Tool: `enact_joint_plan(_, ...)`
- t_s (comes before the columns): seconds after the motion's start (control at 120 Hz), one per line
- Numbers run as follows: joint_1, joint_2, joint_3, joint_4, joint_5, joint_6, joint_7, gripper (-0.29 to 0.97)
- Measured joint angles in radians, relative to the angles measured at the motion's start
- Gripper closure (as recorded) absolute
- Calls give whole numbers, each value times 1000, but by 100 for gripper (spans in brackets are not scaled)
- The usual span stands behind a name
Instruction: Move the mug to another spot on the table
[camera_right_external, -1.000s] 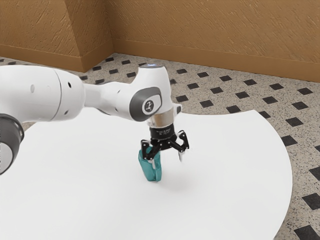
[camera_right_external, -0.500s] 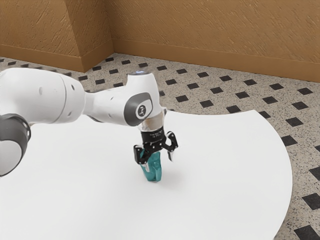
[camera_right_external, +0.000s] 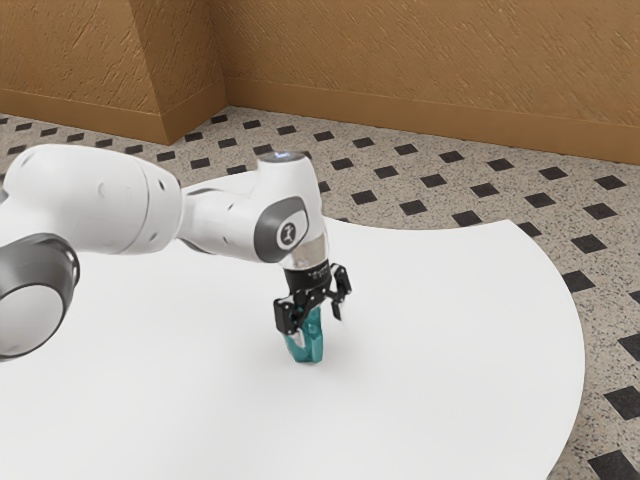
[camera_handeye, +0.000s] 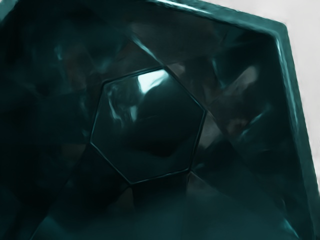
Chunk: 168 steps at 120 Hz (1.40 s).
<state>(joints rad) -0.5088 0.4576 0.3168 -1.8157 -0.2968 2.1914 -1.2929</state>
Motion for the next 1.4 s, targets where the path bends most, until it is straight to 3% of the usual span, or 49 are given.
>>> enact_joint_plan(0.117,-2,3,-10,3,121,34,-34,0)
enact_joint_plan(0.275,-2,2,-21,14,178,58,-78,3)
enact_joint_plan(0.342,-2,0,-26,14,187,64,-97,13)
enact_joint_plan(0.442,-2,-3,-28,14,195,69,-121,37)
enact_joint_plan(0.583,-6,-72,-28,15,201,51,-150,45)
enact_joint_plan(0.833,-20,-160,-6,13,197,-17,-166,43)
enact_joint_plan(1.175,-18,-186,156,-58,151,-111,-144,41)
enact_joint_plan(1.4,-19,-178,205,-149,89,-77,-92,41)
